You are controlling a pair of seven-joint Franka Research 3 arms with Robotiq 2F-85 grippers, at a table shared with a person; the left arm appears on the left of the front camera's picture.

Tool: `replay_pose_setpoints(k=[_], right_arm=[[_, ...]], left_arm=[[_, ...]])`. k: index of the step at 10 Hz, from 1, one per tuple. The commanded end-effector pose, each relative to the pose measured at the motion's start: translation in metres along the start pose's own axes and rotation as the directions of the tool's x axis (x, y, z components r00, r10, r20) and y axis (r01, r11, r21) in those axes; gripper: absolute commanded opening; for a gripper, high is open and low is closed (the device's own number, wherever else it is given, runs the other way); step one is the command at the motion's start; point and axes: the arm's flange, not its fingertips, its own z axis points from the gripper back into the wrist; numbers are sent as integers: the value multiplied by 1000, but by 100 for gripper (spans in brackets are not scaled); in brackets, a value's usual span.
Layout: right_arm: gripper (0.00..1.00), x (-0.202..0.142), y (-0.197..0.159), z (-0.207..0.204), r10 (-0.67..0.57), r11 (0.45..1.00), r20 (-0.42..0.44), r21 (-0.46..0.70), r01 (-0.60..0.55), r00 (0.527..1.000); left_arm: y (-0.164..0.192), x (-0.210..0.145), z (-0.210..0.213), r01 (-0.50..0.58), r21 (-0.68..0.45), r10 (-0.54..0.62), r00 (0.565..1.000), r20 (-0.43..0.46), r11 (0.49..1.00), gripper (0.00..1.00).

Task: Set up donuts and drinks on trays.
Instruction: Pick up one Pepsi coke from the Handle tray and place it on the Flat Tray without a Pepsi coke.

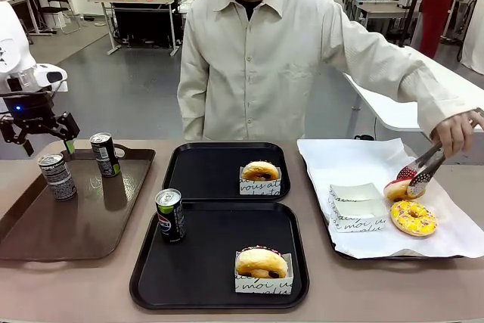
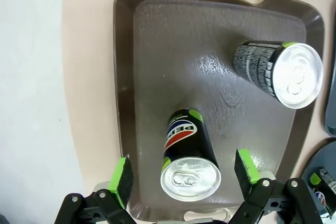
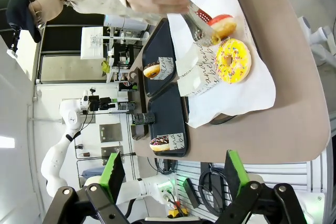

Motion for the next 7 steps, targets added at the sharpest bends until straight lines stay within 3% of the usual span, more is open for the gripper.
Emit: replay_pose_setpoints(k=[1,7], right_arm=[[100,0,0,1,13,1000,0,19,-13,1000],[100,0,0,1,13,1000,0,19,-13,1000]], left_arm=[[5,6,-6,-14,22,14,1000,-15,1000,100],[-2,3,-33,17,-29,-18,999,-30,999,100]])
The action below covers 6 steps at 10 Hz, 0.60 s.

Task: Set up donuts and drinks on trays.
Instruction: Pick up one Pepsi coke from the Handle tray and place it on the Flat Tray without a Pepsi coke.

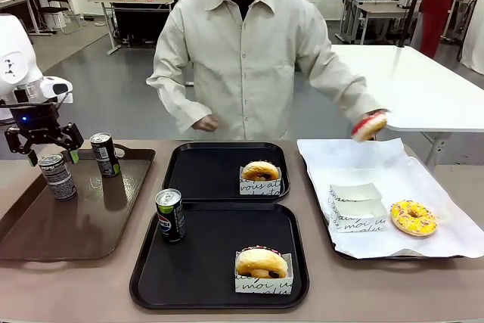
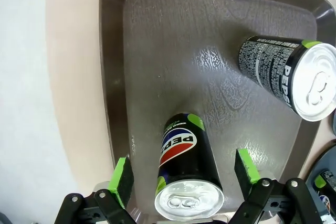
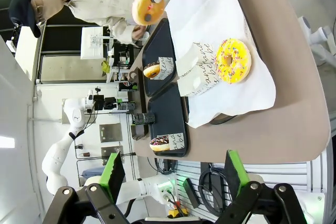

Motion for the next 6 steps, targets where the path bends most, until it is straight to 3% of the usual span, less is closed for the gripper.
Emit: replay_pose_setpoints(k=[1,5,6], right_arm=[[100,0,0,1,13,1000,0,19,-13,1000],[100,0,0,1,13,1000,0,19,-13,1000],[100,0,0,1,13,1000,0,19,-13,1000]], left_arm=[[-1,0,-9,0,-26,0,1000,7,1000,100],[-3,-10,-14,-5,-7,5,1000,-2,1000,100],[-3,-12,-14,-3,-6,3,1000,-1,1000,89]])
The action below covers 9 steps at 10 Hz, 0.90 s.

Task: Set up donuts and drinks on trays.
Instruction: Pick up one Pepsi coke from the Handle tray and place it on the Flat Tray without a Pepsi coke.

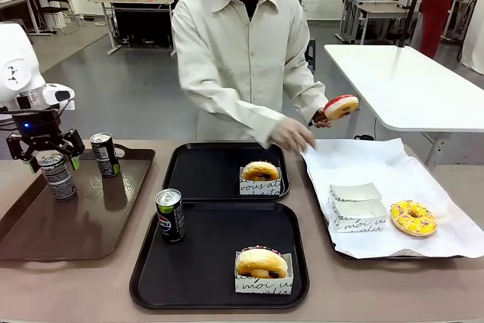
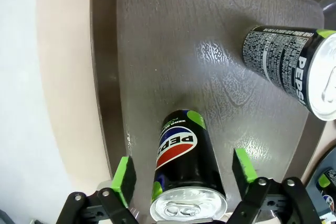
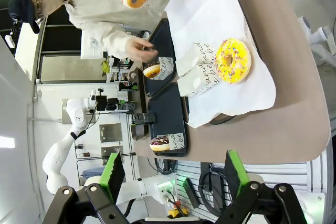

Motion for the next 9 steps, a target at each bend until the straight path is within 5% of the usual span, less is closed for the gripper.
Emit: replay_pose_setpoints(k=[1,2,3,5,6,9], right_arm=[[100,0,0,1,13,1000,0,19,-13,1000],[100,0,0,1,13,1000,0,19,-13,1000],[100,0,0,1,13,1000,0,19,-13,1000],[100,0,0,1,13,1000,0,19,-13,1000],[100,0,0,1,13,1000,0,19,-13,1000],[100,0,0,1,13,1000,0,19,-13,1000]], left_arm=[[-3,-10,-1,5,-2,-5,1000,7,1000,47],[-5,-12,0,1,3,-1,1000,0,1000,35],[-5,-14,0,-5,11,5,1000,-2,1000,0],[-5,-13,2,-19,14,19,1000,-16,1000,0],[-7,-14,6,-20,29,20,1000,-21,999,11],[-28,-45,76,43,26,-43,999,16,999,3]])
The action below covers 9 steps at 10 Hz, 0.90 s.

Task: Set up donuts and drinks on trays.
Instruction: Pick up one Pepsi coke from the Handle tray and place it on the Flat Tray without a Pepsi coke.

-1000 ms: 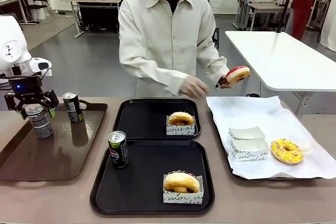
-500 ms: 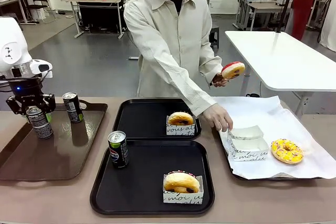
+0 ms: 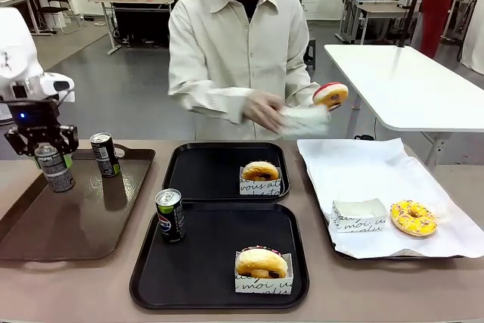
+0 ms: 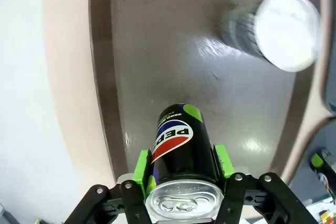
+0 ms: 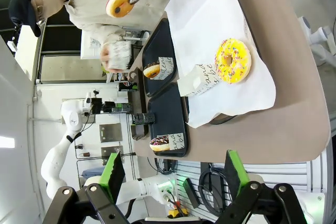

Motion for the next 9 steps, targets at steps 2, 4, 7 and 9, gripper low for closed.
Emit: replay_pose_setpoints(k=[2,4,7,9], right_arm=[[100,0,0,1,13,1000,1,19,-13,1000],[100,0,0,1,13,1000,1,19,-13,1000],[100,0,0,1,13,1000,1,19,-13,1000],[100,0,0,1,13,1000,1,19,-13,1000]], left_arm=[[-17,-55,71,46,25,-46,999,0,999,3],[-16,-75,81,66,-1,-66,998,24,998,3],[-20,-70,90,57,10,-57,998,10,998,3],[-25,-70,95,67,-9,-66,996,64,998,59]])
